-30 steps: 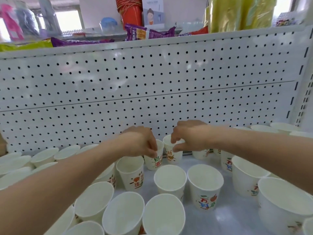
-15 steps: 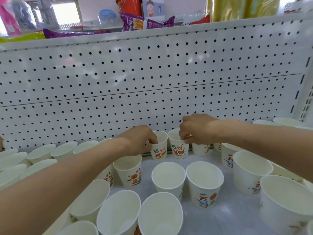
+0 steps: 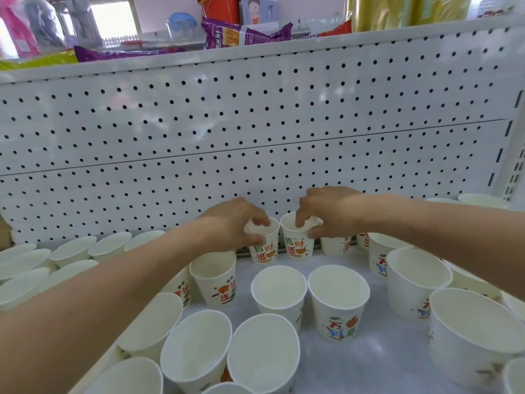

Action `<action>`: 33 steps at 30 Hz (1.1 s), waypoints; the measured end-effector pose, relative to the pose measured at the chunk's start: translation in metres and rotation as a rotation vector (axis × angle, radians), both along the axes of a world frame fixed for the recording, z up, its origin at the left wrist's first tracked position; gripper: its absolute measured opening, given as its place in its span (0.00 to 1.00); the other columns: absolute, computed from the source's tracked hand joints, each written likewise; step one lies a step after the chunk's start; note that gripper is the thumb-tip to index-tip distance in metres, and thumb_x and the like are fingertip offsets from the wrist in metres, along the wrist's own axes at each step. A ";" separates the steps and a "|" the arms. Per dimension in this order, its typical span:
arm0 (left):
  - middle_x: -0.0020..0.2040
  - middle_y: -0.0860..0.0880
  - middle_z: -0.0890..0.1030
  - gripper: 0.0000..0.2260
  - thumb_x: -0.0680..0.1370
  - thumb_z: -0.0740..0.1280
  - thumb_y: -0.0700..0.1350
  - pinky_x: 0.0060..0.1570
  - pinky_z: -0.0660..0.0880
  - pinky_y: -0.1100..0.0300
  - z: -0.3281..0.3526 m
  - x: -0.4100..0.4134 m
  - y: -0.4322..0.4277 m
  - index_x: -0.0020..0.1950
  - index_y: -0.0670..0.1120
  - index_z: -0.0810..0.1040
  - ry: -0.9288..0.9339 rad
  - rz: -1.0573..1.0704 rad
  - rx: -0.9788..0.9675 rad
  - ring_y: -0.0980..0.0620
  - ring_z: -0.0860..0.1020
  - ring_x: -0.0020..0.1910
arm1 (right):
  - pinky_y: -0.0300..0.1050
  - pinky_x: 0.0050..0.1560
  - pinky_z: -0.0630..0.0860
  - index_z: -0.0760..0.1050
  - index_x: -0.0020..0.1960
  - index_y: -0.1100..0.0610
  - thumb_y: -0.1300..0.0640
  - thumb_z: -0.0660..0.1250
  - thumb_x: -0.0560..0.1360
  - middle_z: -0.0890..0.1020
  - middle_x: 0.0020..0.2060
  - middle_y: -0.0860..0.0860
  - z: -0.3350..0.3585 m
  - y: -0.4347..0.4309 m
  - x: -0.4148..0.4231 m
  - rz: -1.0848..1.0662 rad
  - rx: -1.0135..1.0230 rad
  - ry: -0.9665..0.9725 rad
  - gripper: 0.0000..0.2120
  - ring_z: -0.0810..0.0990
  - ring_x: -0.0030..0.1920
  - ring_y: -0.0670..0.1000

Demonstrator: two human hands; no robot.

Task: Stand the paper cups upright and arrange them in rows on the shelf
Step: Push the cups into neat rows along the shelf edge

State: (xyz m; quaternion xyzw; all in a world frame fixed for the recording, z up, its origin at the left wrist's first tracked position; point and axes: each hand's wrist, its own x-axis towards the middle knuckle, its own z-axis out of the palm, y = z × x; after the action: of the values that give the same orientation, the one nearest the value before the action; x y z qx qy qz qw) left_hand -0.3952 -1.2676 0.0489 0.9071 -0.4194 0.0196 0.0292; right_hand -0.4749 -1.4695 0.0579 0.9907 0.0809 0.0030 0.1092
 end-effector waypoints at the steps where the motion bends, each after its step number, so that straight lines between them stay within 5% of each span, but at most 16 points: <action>1: 0.62 0.58 0.77 0.17 0.76 0.69 0.55 0.58 0.70 0.59 0.004 -0.009 0.002 0.64 0.56 0.76 0.004 -0.019 -0.067 0.59 0.72 0.58 | 0.45 0.53 0.73 0.73 0.63 0.44 0.44 0.67 0.75 0.73 0.55 0.45 0.004 0.000 -0.007 0.001 0.065 -0.024 0.17 0.74 0.53 0.48; 4: 0.54 0.62 0.81 0.18 0.72 0.67 0.64 0.56 0.76 0.58 0.019 -0.043 0.013 0.59 0.58 0.79 0.191 -0.086 -0.237 0.66 0.76 0.50 | 0.40 0.54 0.72 0.74 0.63 0.41 0.39 0.68 0.72 0.75 0.55 0.40 0.025 0.006 -0.040 0.053 0.320 0.064 0.21 0.73 0.54 0.41; 6: 0.49 0.62 0.81 0.24 0.66 0.65 0.71 0.51 0.78 0.58 0.025 -0.068 0.019 0.56 0.60 0.80 0.301 -0.069 -0.165 0.65 0.78 0.47 | 0.35 0.51 0.69 0.72 0.63 0.36 0.36 0.70 0.67 0.73 0.54 0.34 0.037 0.013 -0.067 0.036 0.392 0.257 0.25 0.72 0.53 0.33; 9: 0.49 0.61 0.80 0.33 0.62 0.63 0.77 0.51 0.77 0.57 0.020 -0.088 0.017 0.58 0.57 0.79 0.175 -0.004 0.044 0.61 0.78 0.48 | 0.36 0.56 0.67 0.63 0.67 0.30 0.33 0.73 0.63 0.69 0.56 0.30 0.035 0.022 -0.097 -0.008 0.264 0.426 0.36 0.69 0.56 0.31; 15: 0.50 0.55 0.81 0.28 0.62 0.71 0.71 0.48 0.78 0.53 0.007 -0.089 0.000 0.54 0.54 0.79 0.120 0.029 0.114 0.55 0.78 0.46 | 0.43 0.57 0.72 0.66 0.67 0.41 0.34 0.71 0.66 0.70 0.52 0.37 0.012 0.027 -0.097 -0.024 0.133 0.239 0.33 0.71 0.56 0.44; 18: 0.53 0.58 0.79 0.26 0.67 0.74 0.62 0.43 0.74 0.65 0.010 -0.084 -0.006 0.62 0.56 0.77 0.148 -0.043 0.071 0.59 0.76 0.47 | 0.45 0.53 0.73 0.71 0.61 0.45 0.30 0.68 0.65 0.72 0.44 0.41 0.009 0.020 -0.090 -0.098 0.044 0.137 0.30 0.73 0.51 0.48; 21: 0.58 0.59 0.76 0.29 0.69 0.76 0.54 0.52 0.73 0.64 0.010 -0.075 -0.013 0.68 0.57 0.72 0.241 -0.087 -0.005 0.58 0.75 0.53 | 0.43 0.46 0.62 0.73 0.59 0.50 0.29 0.64 0.68 0.73 0.39 0.42 0.007 0.015 -0.081 -0.153 -0.016 0.043 0.29 0.72 0.48 0.50; 23: 0.63 0.58 0.75 0.32 0.69 0.77 0.51 0.61 0.71 0.60 0.008 -0.070 -0.015 0.71 0.55 0.70 0.300 -0.097 -0.057 0.58 0.74 0.58 | 0.45 0.46 0.64 0.74 0.57 0.52 0.26 0.61 0.67 0.78 0.43 0.47 0.004 0.009 -0.075 -0.166 -0.030 0.002 0.33 0.75 0.48 0.51; 27: 0.63 0.58 0.74 0.37 0.66 0.77 0.59 0.61 0.71 0.58 0.005 -0.067 -0.010 0.71 0.55 0.67 0.257 -0.030 -0.123 0.58 0.73 0.59 | 0.49 0.54 0.70 0.74 0.59 0.52 0.22 0.59 0.64 0.80 0.46 0.47 0.001 -0.005 -0.069 -0.182 0.016 -0.029 0.39 0.75 0.50 0.51; 30: 0.58 0.57 0.76 0.38 0.62 0.75 0.67 0.55 0.74 0.57 0.003 -0.069 -0.011 0.68 0.54 0.70 0.150 0.049 -0.112 0.56 0.75 0.53 | 0.47 0.52 0.67 0.70 0.65 0.50 0.24 0.62 0.65 0.77 0.50 0.45 0.002 -0.005 -0.072 -0.190 0.093 -0.040 0.39 0.72 0.53 0.50; 33: 0.55 0.55 0.78 0.35 0.63 0.75 0.66 0.52 0.74 0.57 -0.001 -0.070 -0.018 0.64 0.51 0.73 0.096 0.059 -0.103 0.55 0.76 0.51 | 0.46 0.54 0.66 0.69 0.66 0.50 0.26 0.64 0.66 0.75 0.49 0.44 -0.002 -0.005 -0.069 -0.193 0.122 -0.042 0.38 0.73 0.51 0.49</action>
State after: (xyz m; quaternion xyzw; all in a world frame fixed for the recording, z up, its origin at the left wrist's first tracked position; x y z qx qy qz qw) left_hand -0.4647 -1.2852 0.0480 0.9162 -0.3891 -0.0016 0.0955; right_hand -0.5435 -1.4740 0.0560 0.9984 -0.0178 0.0183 0.0503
